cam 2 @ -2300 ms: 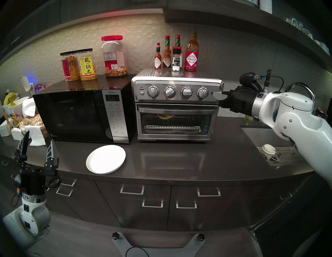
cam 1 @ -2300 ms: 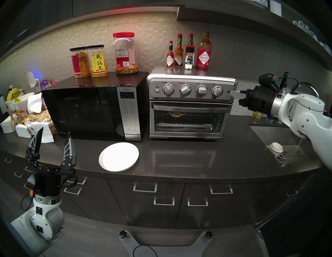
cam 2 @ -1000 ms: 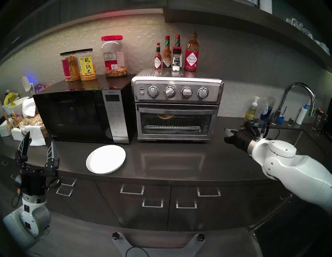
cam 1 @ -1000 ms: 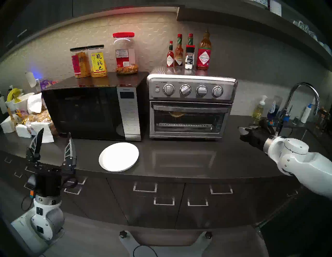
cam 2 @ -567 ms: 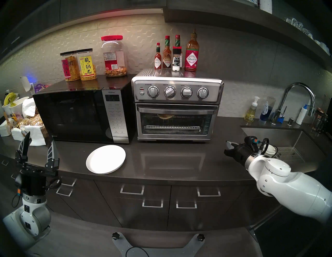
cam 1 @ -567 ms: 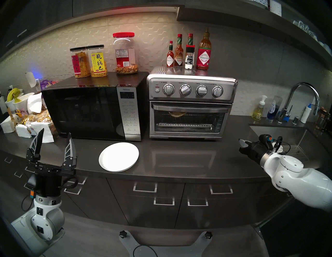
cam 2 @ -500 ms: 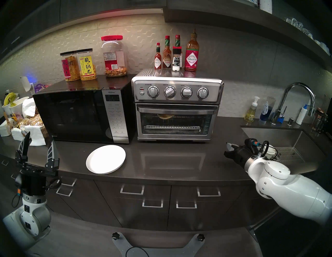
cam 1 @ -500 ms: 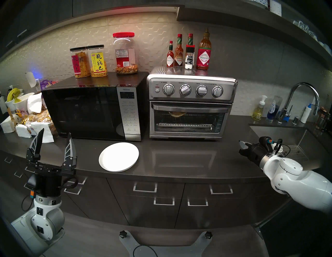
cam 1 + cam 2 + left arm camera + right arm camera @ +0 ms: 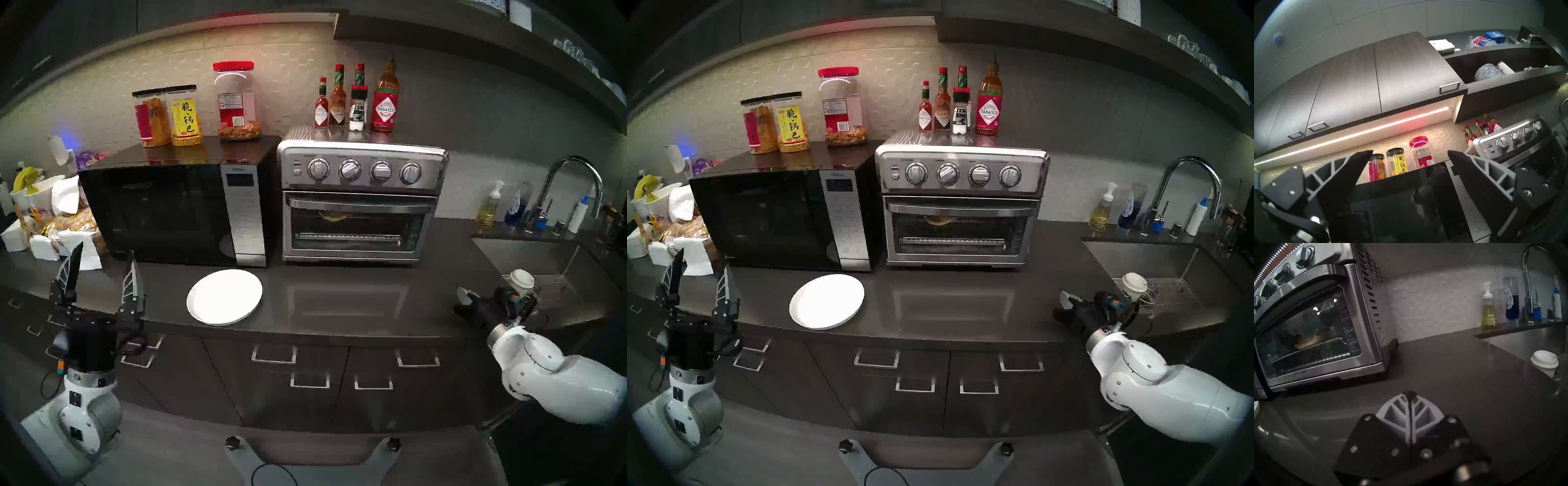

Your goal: Open the oven and place the bagel inside on the rack

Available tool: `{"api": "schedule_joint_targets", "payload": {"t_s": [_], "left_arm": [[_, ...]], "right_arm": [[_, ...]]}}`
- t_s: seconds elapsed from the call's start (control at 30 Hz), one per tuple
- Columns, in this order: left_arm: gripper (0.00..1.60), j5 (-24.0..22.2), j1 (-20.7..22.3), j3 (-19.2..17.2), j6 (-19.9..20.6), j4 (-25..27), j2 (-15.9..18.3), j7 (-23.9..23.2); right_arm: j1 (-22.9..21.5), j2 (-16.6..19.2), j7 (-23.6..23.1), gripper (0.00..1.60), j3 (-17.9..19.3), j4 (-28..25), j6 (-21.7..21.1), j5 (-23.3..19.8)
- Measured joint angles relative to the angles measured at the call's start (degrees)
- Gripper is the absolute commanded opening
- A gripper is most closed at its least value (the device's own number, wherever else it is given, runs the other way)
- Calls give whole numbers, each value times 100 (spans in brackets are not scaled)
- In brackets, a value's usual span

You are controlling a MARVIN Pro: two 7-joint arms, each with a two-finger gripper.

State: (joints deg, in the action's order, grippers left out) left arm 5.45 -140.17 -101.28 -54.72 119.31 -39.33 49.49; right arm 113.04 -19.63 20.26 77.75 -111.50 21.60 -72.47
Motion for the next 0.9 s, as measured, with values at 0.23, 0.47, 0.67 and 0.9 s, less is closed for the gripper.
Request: {"api": "schedule_joint_targets", "payload": {"t_s": [0.23, 0.47, 0.67, 0.9], "left_arm": [[160, 0, 13, 3, 0, -1, 0, 0], [160, 1, 23, 6, 0, -1, -1, 0], [160, 1, 27, 6, 0, -1, -1, 0], [160, 2, 30, 6, 0, 0, -2, 0]], "right_arm": [[391, -182, 109, 24, 186, -13, 665, 178], [876, -443, 188, 24, 521, -58, 1448, 452], [1227, -667, 181, 24, 818, -102, 1937, 693], [1747, -1055, 31, 24, 1312, -179, 2618, 1079]]}}
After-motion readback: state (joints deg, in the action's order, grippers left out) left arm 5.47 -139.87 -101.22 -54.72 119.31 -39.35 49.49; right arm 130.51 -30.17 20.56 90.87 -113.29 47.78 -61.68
